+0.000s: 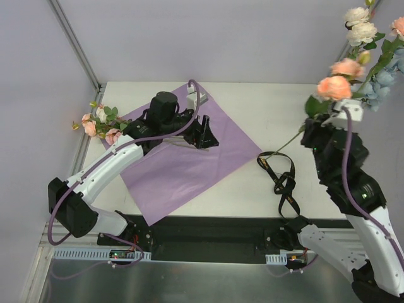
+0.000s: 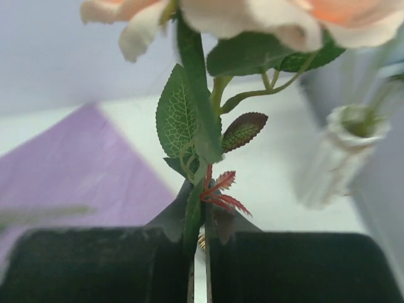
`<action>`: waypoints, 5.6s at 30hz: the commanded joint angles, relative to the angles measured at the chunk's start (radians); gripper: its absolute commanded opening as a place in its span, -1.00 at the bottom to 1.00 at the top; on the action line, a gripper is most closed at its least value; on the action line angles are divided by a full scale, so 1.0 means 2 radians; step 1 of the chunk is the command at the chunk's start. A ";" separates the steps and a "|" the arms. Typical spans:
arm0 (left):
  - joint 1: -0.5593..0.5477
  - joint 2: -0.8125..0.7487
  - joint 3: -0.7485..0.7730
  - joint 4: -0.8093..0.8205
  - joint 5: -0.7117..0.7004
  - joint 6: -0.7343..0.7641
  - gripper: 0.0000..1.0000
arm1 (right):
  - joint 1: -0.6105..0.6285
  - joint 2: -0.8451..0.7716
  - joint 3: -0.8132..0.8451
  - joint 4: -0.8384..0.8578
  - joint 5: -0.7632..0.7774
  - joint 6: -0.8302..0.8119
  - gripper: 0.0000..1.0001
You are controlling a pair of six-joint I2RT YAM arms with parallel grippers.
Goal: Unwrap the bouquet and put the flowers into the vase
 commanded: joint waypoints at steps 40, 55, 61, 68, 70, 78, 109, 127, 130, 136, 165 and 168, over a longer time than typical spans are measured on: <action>0.029 -0.023 0.008 0.001 -0.021 -0.015 0.37 | -0.349 0.232 0.184 0.249 0.048 -0.196 -0.99; 0.031 -0.018 0.006 0.001 -0.024 -0.014 0.37 | -0.356 0.200 0.098 0.212 0.049 -0.127 0.56; 0.033 -0.012 0.006 0.001 -0.022 -0.017 0.37 | -0.356 0.184 0.109 0.110 0.056 -0.054 0.99; 0.038 -0.010 0.003 0.001 -0.039 -0.018 0.37 | -0.340 0.110 0.061 0.025 0.029 0.012 0.93; 0.041 -0.010 0.001 0.001 -0.045 -0.020 0.38 | -0.334 0.086 0.050 -0.004 0.037 0.022 0.93; 0.063 0.008 -0.005 0.001 -0.082 -0.029 0.37 | -0.325 -0.008 0.004 -0.086 -0.038 0.061 0.93; 0.220 0.068 -0.280 0.262 -0.273 -0.593 0.13 | -0.158 -0.131 -0.197 -0.074 -0.223 0.035 0.93; 0.224 0.158 -0.261 0.296 -0.360 -0.654 -0.27 | -0.157 -0.137 -0.206 -0.063 -0.229 0.034 0.93; 0.224 0.162 -0.261 0.293 -0.360 -0.655 -0.26 | -0.157 -0.132 -0.206 -0.061 -0.229 0.034 0.93; 0.227 0.169 -0.261 0.295 -0.363 -0.657 -0.39 | -0.156 -0.129 -0.207 -0.058 -0.227 0.034 0.93; 0.228 0.186 -0.262 0.327 -0.349 -0.679 -0.74 | -0.156 -0.129 -0.201 -0.067 -0.218 0.034 0.93; 0.228 0.181 -0.264 0.334 -0.348 -0.672 -0.85 | -0.156 -0.126 -0.202 -0.067 -0.219 0.034 0.93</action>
